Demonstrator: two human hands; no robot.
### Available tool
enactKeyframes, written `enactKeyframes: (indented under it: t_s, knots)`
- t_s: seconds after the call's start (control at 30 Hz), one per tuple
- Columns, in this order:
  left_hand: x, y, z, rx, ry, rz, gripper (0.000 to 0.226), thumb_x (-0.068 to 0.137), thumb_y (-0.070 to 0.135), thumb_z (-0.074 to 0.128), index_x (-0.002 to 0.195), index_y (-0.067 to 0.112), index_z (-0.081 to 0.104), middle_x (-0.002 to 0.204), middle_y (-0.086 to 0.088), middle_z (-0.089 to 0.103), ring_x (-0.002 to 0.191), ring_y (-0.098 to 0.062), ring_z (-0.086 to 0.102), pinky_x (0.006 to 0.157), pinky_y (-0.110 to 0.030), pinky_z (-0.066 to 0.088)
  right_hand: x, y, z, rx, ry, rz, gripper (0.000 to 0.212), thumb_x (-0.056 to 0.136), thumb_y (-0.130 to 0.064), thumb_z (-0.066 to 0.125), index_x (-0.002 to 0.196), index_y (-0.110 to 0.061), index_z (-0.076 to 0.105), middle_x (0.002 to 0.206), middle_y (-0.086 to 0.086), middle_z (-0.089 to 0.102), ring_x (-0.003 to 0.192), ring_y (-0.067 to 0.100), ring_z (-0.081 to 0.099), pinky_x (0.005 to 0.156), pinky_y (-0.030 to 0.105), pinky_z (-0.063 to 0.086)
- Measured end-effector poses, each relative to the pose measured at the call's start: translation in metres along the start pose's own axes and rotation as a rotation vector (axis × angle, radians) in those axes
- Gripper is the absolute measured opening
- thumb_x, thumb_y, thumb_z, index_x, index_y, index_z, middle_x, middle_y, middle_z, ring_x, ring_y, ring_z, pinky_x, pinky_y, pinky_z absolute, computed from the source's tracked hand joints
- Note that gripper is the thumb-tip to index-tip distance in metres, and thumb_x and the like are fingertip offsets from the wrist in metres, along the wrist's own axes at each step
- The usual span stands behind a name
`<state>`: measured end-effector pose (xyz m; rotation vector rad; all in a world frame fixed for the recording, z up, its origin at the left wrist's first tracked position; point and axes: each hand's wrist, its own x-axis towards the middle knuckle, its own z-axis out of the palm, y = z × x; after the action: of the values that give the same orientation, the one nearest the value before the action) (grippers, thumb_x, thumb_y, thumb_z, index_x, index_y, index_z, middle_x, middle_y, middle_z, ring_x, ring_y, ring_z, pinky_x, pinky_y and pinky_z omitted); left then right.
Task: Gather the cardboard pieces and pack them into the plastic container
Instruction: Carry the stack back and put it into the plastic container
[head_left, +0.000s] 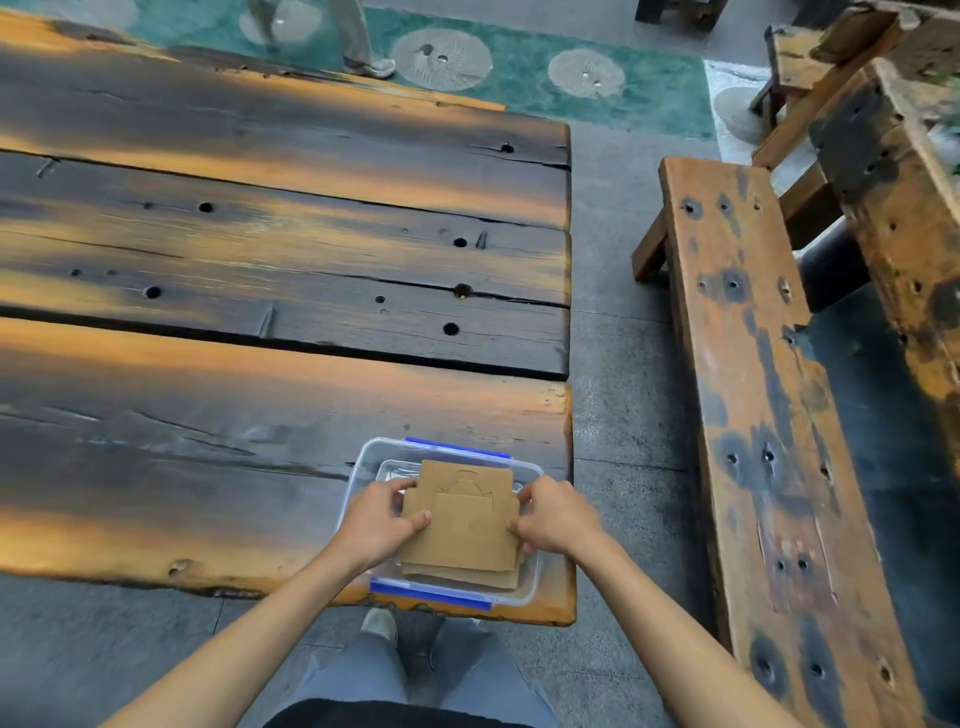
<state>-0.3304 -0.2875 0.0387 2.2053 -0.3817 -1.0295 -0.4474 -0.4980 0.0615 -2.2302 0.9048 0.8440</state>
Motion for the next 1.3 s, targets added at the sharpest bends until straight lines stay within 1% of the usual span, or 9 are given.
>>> enactKeyframes:
  t_s: [0.13, 0.33, 0.4, 0.57, 0.67, 0.77, 0.9, 1.1, 1.3]
  knots:
    - [0.000, -0.001, 0.000, 0.134, 0.004, -0.030, 0.043, 0.085, 0.030, 0.075, 0.124, 0.023, 0.058, 0.092, 0.011, 0.061, 0.073, 0.007, 0.056, 0.057, -0.004, 0.040, 0.004, -0.002, 0.003, -0.097, 0.034, -0.033, 0.029, 0.088, -0.028, 0.066, 0.113, -0.016, 0.071, 0.102, 0.005, 0.076, 0.102, 0.026, 0.069, 0.079, 0.036, 0.052]
    - [0.009, -0.004, -0.005, 0.223, 0.007, -0.067, 0.059, 0.083, 0.051, 0.067, 0.134, 0.024, 0.053, 0.127, -0.002, 0.053, 0.110, -0.018, 0.060, 0.099, -0.035, 0.049, 0.012, -0.013, -0.009, -0.152, 0.085, -0.065, 0.032, 0.089, -0.033, 0.063, 0.114, -0.015, 0.071, 0.112, 0.010, 0.073, 0.105, 0.033, 0.068, 0.082, 0.037, 0.054]
    - [0.014, -0.004, -0.006, 0.198, 0.021, -0.051, 0.062, 0.086, 0.052, 0.063, 0.138, 0.021, 0.049, 0.135, -0.004, 0.054, 0.119, -0.021, 0.057, 0.102, -0.037, 0.048, 0.014, -0.019, -0.014, -0.155, 0.085, -0.064, 0.032, 0.090, -0.028, 0.057, 0.115, -0.014, 0.070, 0.116, 0.012, 0.072, 0.108, 0.036, 0.066, 0.086, 0.040, 0.054]
    - [0.022, -0.001, -0.006, 0.139, -0.127, -0.011, 0.086, 0.090, 0.052, 0.060, 0.158, 0.018, 0.019, 0.157, -0.003, 0.042, 0.137, -0.024, 0.048, 0.108, -0.036, 0.043, 0.014, -0.033, -0.014, -0.144, -0.002, -0.037, 0.014, 0.086, -0.022, 0.046, 0.085, -0.013, 0.057, 0.096, 0.012, 0.067, 0.092, 0.036, 0.066, 0.079, 0.040, 0.055]
    - [0.025, -0.001, -0.005, 0.222, -0.188, 0.028, 0.086, 0.091, 0.055, 0.056, 0.160, 0.024, 0.015, 0.159, -0.006, 0.036, 0.142, -0.025, 0.040, 0.113, -0.038, 0.037, 0.013, -0.036, -0.014, -0.112, -0.042, -0.014, 0.020, 0.085, -0.023, 0.045, 0.092, -0.012, 0.061, 0.098, 0.010, 0.070, 0.096, 0.033, 0.067, 0.086, 0.042, 0.057]
    - [0.028, 0.002, -0.004, 0.285, -0.249, 0.054, 0.077, 0.090, 0.057, 0.054, 0.156, 0.028, 0.025, 0.154, -0.008, 0.038, 0.139, -0.026, 0.042, 0.113, -0.040, 0.038, 0.011, -0.034, -0.014, -0.075, -0.068, 0.003, 0.041, 0.090, -0.026, 0.045, 0.126, -0.012, 0.060, 0.111, 0.013, 0.074, 0.108, 0.031, 0.068, 0.097, 0.045, 0.055]
    - [0.037, 0.013, -0.005, 0.367, -0.295, 0.092, 0.069, 0.090, 0.058, 0.054, 0.148, 0.025, 0.040, 0.146, -0.006, 0.046, 0.132, -0.025, 0.048, 0.109, -0.038, 0.040, 0.003, -0.033, -0.013, -0.155, -0.091, 0.006, 0.056, 0.091, -0.030, 0.045, 0.146, -0.021, 0.044, 0.134, 0.013, 0.064, 0.120, 0.035, 0.062, 0.097, 0.044, 0.051]
    - [0.049, 0.024, -0.009, 0.431, -0.315, 0.121, 0.060, 0.090, 0.058, 0.053, 0.137, 0.021, 0.056, 0.132, -0.004, 0.060, 0.122, -0.023, 0.057, 0.103, -0.039, 0.045, 0.005, -0.043, -0.016, -0.230, -0.237, -0.015, 0.086, 0.080, -0.050, 0.047, 0.160, -0.040, 0.018, 0.145, 0.012, 0.058, 0.131, 0.035, 0.055, 0.105, 0.045, 0.048]
    - [0.053, 0.010, -0.023, 0.099, -0.307, 0.116, 0.033, 0.093, 0.044, 0.059, 0.110, 0.022, 0.077, 0.104, 0.006, 0.075, 0.092, -0.006, 0.067, 0.085, -0.029, 0.057, 0.020, -0.038, -0.015, -0.266, -0.299, -0.031, 0.096, 0.073, -0.074, 0.066, 0.155, -0.036, 0.033, 0.149, 0.001, 0.056, 0.134, 0.027, 0.053, 0.106, 0.043, 0.046]
